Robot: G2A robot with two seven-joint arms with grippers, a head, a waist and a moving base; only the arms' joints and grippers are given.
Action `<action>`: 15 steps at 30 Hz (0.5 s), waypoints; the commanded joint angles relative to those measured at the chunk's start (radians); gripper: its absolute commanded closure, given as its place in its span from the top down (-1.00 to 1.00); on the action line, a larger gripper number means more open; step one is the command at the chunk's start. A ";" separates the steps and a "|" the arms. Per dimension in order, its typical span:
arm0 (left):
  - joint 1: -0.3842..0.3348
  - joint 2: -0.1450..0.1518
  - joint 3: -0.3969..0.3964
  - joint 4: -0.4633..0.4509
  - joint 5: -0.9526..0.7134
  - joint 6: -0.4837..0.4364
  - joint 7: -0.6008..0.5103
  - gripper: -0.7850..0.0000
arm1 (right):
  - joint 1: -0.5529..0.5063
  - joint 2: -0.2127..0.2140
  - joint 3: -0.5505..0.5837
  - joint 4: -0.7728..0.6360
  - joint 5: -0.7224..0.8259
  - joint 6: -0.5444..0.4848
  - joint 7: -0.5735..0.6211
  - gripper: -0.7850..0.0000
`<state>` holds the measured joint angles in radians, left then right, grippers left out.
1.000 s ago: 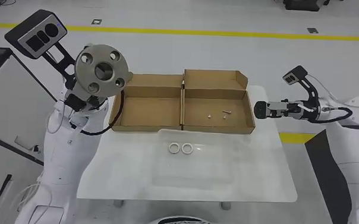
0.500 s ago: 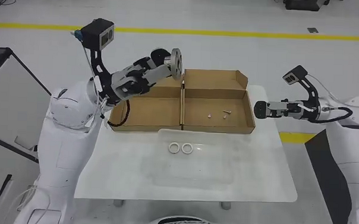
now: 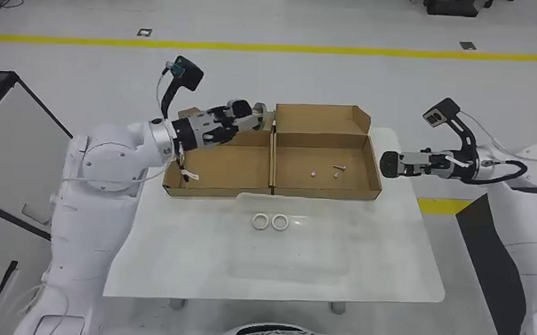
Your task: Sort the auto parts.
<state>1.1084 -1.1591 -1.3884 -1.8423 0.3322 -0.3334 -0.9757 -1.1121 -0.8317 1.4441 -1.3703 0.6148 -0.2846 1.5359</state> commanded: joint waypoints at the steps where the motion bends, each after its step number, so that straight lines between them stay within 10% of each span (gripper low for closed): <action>1: -0.016 0.004 0.011 0.003 0.077 0.026 -0.036 -1.00 | 0.000 0.000 0.000 0.000 0.000 0.000 0.000 1.00; 15: -0.294 -0.023 0.311 0.343 0.389 0.029 -0.110 -1.00 | 0.000 0.000 0.000 0.000 0.000 0.000 0.000 1.00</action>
<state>0.8407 -1.1766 -1.1149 -1.5425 0.7050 -0.3012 -1.0818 -1.1121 -0.8317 1.4441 -1.3703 0.6148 -0.2846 1.5359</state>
